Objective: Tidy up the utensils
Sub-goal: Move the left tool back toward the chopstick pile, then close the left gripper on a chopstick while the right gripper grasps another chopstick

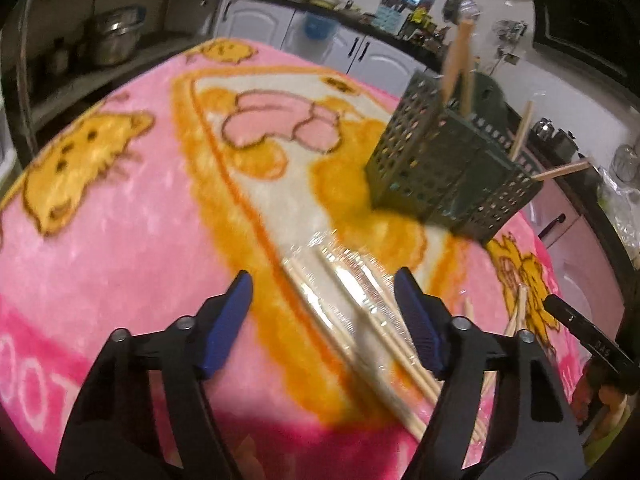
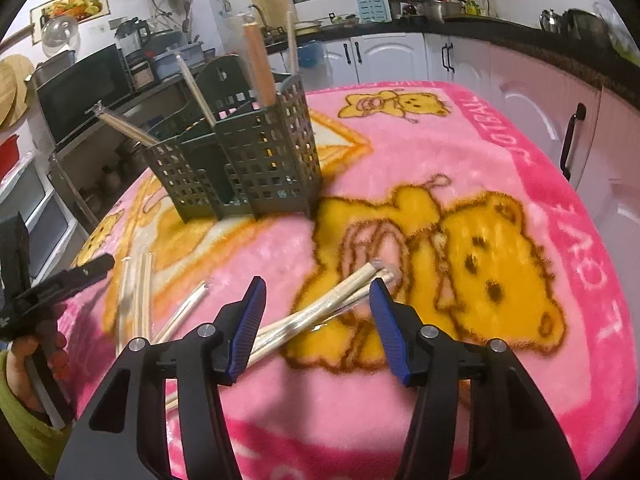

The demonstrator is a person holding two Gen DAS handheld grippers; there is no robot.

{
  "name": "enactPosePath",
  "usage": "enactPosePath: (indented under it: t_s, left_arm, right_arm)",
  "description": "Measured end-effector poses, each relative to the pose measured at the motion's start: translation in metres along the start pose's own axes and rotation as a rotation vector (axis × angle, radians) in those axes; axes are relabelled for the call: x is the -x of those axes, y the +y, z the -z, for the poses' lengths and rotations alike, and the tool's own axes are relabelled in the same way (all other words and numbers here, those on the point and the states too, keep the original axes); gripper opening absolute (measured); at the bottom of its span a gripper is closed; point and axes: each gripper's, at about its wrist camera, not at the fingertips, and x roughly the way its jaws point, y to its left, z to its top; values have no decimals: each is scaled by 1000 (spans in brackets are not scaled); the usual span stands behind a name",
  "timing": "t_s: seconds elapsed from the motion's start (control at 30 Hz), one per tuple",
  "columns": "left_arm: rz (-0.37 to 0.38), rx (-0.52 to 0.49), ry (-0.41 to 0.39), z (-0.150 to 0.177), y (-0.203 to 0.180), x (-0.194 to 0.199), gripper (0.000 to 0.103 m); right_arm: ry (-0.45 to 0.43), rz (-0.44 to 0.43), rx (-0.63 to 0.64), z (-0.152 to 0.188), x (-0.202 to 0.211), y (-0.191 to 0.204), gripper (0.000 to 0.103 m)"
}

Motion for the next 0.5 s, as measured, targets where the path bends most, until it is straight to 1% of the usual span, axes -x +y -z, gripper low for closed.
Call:
enactPosePath:
  t_s: [0.03,0.1,0.17,0.3,0.43,0.5]
  left_arm:
    - [1,10,9,1,2,-2,57]
    - [4,34,23,1,8,-6,50]
    - [9,47,25,0,10,-8,49]
    - [9,54,29,-3,10,-13,41]
    - [16,74,31,-8,11,-18,37]
    - [17,78,31,-9,11,-20,33]
  right_arm:
    - [5,0,-2,-1,-2,-1,49]
    - [15,3,-4,-4,-6,-2,48]
    - [29,8,-8,-8,-12,-4,48]
    - [78,26,-18,-13,-27,-7,48]
    - [119,33,-32,-14,-40,-11,48]
    - [121,34,-34,-16,-43,-12,48]
